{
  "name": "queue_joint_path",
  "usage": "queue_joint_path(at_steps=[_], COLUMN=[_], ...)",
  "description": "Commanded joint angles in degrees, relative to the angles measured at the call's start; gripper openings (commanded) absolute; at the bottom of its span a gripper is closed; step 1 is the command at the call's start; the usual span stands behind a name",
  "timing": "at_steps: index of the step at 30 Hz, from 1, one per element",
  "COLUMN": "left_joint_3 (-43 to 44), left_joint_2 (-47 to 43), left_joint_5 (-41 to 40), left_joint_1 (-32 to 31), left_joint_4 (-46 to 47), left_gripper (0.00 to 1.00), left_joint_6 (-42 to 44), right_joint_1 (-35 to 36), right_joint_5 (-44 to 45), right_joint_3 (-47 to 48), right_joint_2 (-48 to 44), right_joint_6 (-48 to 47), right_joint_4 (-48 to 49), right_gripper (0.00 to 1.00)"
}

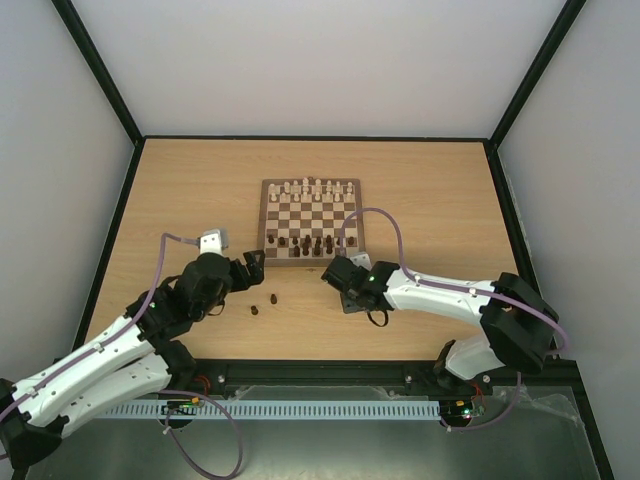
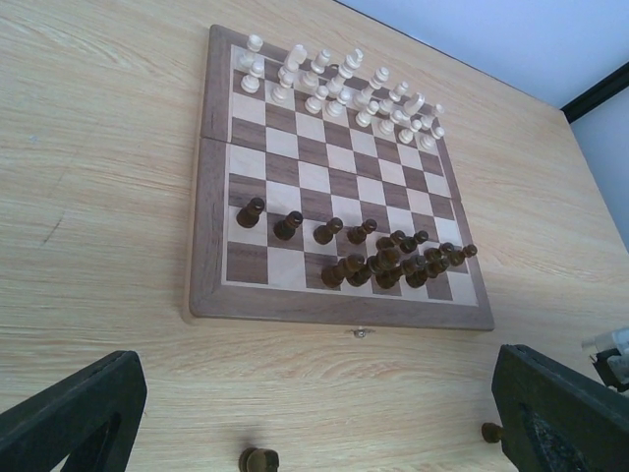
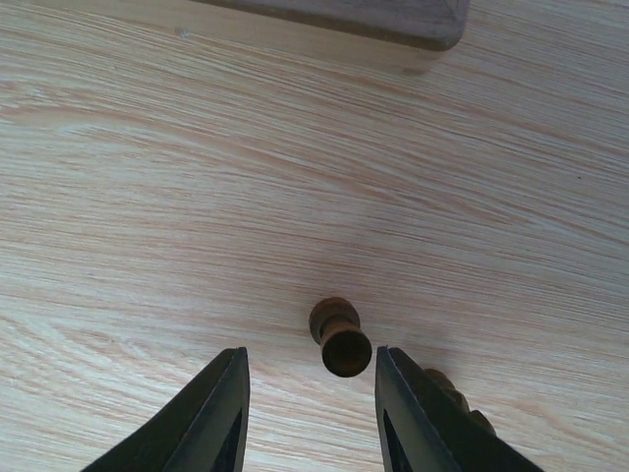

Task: Set up the chess pieces on the board
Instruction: Pick up the chess piece at the center of the board.

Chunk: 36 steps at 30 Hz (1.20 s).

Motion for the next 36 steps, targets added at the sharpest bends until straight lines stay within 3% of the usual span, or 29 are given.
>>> queue_joint_path(at_steps=[1,12,23,36], left_joint_3=[-1.12,-1.74,-1.53,-0.86], left_joint_2=[-0.83,-0.35,2.35,5.29], left_joint_5=[0.63,1.08,1.39,1.57], left_joint_1=[-0.18,-0.14,-0.14,-0.20], left_joint_4=[-0.57,0.52,2.05,3.56], left_gripper=[0.99,1.00,1.00,0.99], left_joint_6=[0.94,1.21,1.64,2.00], right_joint_1=[-0.77,-4.97,-7.33,-8.05], right_joint_5=[1.95,-0.35,-1.04,-2.94], right_joint_3=[-0.96,-2.05,-1.06,-2.00], right_joint_2=[1.46,2.35,2.85,-4.95], right_joint_6=[1.91,-1.69,-4.51,-4.06], right_joint_4=[-3.31,-0.16,1.03,-3.19], right_gripper=[0.37,0.32,0.13,0.11])
